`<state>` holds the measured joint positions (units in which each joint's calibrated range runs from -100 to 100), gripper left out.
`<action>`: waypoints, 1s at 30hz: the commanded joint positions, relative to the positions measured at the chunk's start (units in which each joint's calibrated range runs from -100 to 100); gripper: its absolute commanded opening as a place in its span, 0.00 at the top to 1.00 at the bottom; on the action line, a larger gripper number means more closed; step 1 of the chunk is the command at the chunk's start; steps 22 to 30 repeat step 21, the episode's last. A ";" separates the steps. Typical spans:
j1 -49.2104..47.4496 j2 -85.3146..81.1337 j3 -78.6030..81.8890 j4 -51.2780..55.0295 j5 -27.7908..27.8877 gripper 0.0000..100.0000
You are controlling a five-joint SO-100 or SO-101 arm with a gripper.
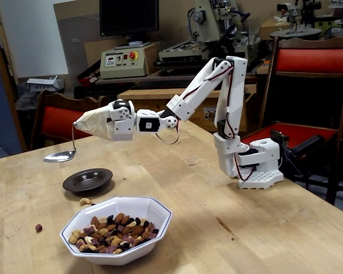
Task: Use spoon to take food
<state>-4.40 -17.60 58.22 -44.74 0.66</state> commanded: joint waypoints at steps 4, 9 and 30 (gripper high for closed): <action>-2.42 -1.53 0.63 -0.71 0.15 0.96; -2.49 -1.70 6.03 -1.27 0.15 0.96; -2.86 -21.81 18.33 -0.63 0.15 0.96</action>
